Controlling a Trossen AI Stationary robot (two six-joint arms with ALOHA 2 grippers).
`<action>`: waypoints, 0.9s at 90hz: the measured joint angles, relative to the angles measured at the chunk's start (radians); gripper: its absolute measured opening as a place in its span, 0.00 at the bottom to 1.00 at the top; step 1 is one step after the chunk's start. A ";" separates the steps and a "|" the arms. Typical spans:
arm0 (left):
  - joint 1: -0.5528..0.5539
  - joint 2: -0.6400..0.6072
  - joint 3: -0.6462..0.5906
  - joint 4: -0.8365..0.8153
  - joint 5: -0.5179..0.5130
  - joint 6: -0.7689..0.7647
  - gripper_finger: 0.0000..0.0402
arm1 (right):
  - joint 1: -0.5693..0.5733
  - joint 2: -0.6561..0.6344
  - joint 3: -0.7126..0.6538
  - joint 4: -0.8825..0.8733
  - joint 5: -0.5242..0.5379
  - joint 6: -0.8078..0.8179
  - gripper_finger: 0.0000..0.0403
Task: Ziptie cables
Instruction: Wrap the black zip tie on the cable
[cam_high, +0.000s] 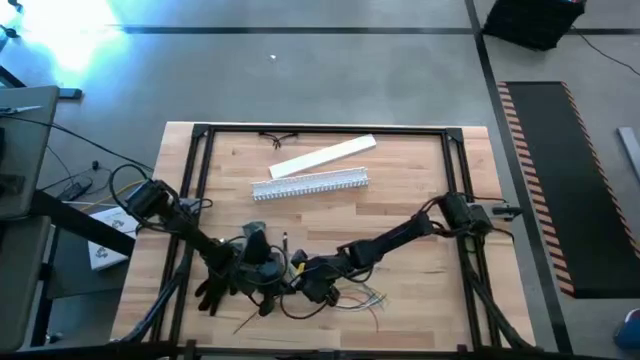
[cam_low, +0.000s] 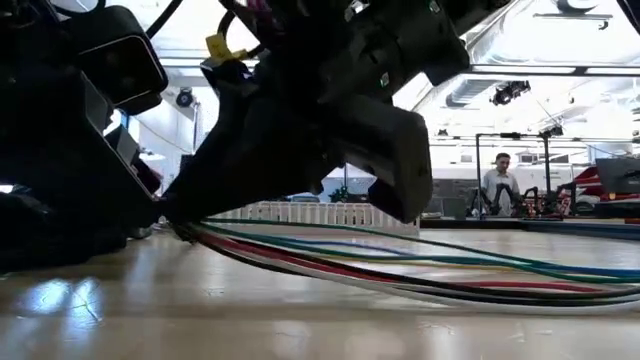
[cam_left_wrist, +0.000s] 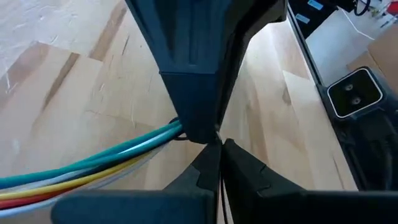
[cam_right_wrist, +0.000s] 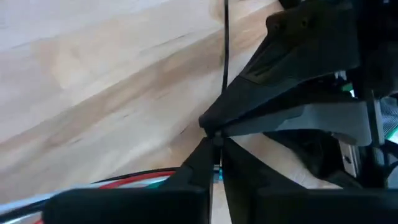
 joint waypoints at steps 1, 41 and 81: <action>-0.002 0.000 0.000 -0.002 -0.001 -0.002 0.00 | 0.000 0.000 0.000 -0.001 0.002 0.000 0.01; -0.066 0.000 0.001 -0.107 -0.023 -0.105 0.00 | 0.010 -0.002 0.000 -0.063 0.082 0.068 0.05; -0.067 0.000 0.001 -0.100 -0.015 -0.107 0.00 | 0.013 0.023 0.000 0.019 -0.009 0.031 0.23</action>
